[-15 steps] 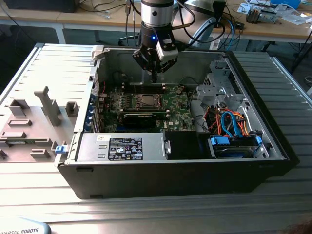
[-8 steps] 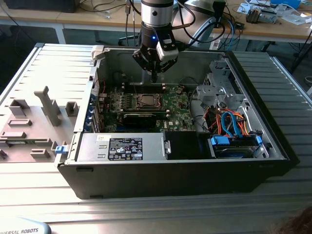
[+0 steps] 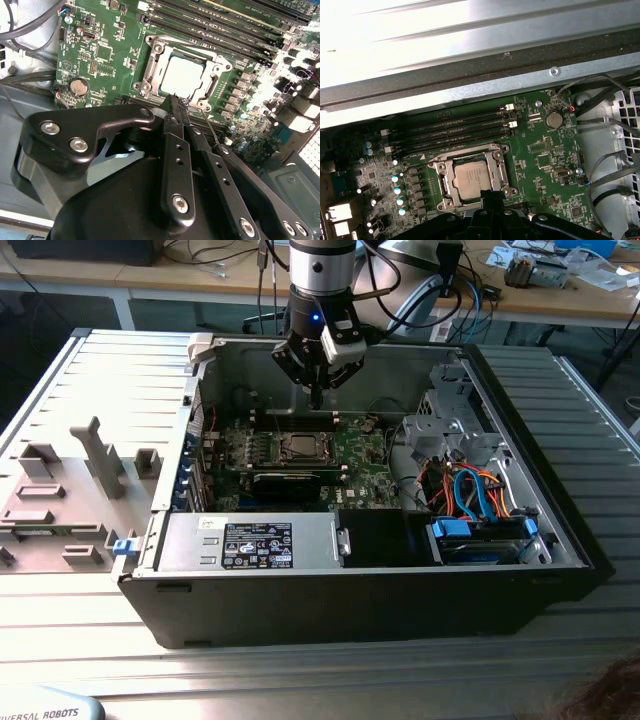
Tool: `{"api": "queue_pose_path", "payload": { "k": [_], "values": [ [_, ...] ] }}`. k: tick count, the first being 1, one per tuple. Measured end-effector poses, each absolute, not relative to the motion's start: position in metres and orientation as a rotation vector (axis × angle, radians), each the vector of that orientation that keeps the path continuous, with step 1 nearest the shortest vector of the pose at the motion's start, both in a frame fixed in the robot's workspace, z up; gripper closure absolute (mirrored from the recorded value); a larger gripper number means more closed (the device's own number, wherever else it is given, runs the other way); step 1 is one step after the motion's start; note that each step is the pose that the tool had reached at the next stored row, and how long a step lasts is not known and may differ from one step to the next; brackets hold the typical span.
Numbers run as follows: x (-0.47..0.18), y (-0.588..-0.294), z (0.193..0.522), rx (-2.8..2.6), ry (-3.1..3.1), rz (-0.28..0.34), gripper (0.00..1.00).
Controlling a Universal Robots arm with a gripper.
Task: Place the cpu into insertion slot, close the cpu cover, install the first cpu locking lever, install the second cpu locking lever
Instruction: 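Install the first cpu locking lever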
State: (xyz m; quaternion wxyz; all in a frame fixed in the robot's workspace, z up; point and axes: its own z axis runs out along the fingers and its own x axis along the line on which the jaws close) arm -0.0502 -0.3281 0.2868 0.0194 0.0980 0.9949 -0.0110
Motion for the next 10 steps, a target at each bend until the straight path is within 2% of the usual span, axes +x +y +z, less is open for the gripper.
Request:
{"api": "queue_pose_path", "payload": {
  "k": [10],
  "values": [
    [-0.0503,-0.3281,0.2868,0.293,3.089,-0.034,0.89]
  ]
}}
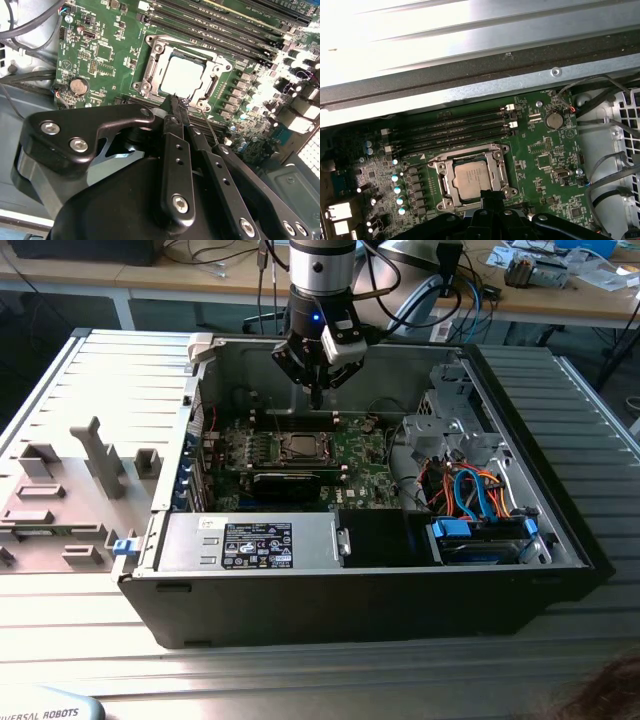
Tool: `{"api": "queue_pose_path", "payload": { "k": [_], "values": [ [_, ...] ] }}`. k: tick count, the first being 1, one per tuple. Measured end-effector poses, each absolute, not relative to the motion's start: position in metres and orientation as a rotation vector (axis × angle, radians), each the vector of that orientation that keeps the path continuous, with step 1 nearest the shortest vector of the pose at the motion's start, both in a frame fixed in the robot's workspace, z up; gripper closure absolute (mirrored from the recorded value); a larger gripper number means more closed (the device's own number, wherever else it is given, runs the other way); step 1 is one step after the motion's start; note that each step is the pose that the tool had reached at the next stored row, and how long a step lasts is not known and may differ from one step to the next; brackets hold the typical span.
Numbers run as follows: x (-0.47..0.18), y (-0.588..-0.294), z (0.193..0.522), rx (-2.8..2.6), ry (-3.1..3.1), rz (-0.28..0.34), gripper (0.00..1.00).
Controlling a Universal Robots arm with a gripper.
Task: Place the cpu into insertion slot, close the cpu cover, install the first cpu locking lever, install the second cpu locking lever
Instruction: 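Install the first cpu locking lever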
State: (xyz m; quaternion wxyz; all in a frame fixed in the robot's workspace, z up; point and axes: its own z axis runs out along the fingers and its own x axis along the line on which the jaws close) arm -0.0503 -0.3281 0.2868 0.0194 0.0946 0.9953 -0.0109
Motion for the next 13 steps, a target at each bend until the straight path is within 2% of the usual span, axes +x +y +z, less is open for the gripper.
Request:
{"api": "queue_pose_path", "payload": {
  "k": [13],
  "values": [
    [-0.0502,-0.3281,0.2867,0.277,3.091,-0.014,0.89]
  ]
}}
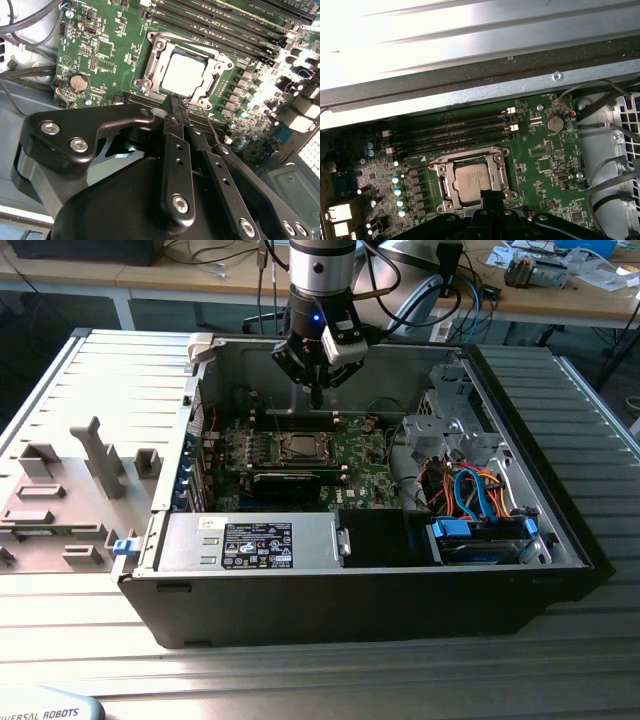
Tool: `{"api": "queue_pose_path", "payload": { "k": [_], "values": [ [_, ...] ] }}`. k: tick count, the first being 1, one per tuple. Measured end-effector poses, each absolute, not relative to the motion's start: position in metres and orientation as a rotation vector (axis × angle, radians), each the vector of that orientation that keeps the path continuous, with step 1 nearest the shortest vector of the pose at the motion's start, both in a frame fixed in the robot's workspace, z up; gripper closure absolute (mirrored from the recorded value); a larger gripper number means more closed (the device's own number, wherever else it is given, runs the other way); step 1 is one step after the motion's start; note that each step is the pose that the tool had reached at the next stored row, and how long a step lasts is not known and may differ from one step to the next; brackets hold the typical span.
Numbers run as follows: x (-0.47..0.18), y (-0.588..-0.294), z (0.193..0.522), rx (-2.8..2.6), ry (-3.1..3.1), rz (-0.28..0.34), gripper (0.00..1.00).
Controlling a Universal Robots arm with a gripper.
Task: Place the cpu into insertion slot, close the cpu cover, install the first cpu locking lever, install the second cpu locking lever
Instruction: 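Install the first cpu locking lever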
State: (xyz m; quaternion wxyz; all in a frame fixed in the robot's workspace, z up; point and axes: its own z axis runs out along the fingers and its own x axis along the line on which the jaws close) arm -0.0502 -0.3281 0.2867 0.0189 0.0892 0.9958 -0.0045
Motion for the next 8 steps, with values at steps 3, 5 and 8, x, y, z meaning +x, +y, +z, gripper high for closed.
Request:
{"api": "queue_pose_path", "payload": {
  "k": [3,5,8],
  "values": [
    [-0.0503,-0.3281,0.2867,0.266,3.092,-0.014,0.89],
    [-0.0503,-0.3281,0.2867,0.26,3.093,-0.014,0.89],
    [-0.0503,-0.3281,0.2868,0.253,3.093,-0.014,0.89]
  ]
}}
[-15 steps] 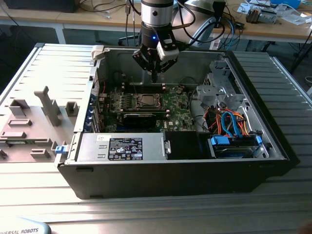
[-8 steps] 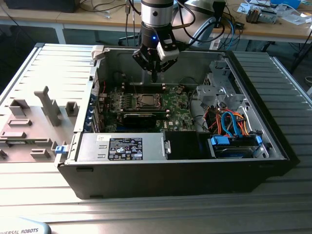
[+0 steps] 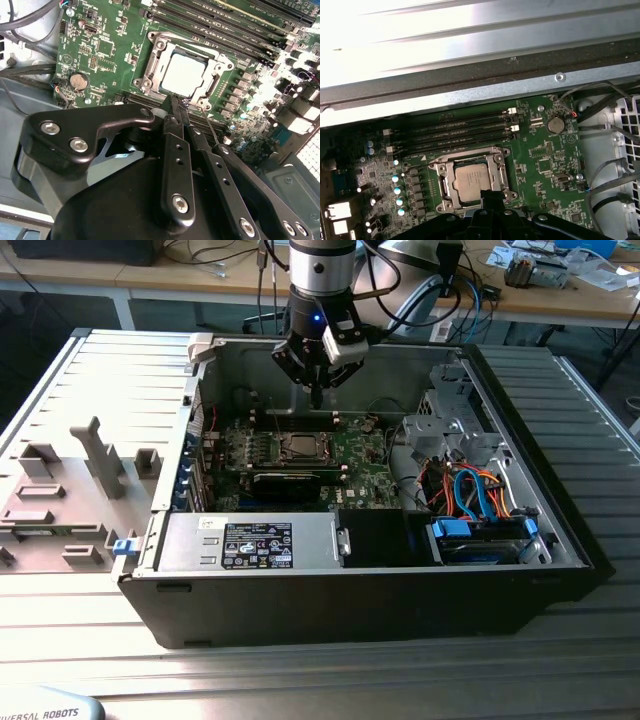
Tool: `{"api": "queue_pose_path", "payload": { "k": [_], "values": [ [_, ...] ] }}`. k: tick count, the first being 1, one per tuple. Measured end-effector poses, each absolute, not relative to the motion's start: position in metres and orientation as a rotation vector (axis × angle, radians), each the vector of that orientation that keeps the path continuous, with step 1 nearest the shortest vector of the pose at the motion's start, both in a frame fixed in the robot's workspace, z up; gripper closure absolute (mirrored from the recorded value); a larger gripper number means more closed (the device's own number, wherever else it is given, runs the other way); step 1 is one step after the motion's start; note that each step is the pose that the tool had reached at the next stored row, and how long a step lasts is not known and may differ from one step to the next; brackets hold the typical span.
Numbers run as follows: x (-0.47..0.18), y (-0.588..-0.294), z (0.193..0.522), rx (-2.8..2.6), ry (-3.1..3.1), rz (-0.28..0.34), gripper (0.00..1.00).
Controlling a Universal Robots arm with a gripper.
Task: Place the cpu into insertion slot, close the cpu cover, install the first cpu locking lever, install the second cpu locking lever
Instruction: 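Install the first cpu locking lever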
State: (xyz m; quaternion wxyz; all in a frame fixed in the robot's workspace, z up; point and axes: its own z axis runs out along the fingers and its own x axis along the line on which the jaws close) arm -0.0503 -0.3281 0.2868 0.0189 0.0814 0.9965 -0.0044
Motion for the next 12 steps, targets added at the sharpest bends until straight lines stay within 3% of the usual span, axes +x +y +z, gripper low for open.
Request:
{"api": "queue_pose_path", "payload": {
  "k": [12],
  "values": [
    [-0.0503,-0.3281,0.2868,0.207,3.097,-0.013,0.89]
  ]
}}
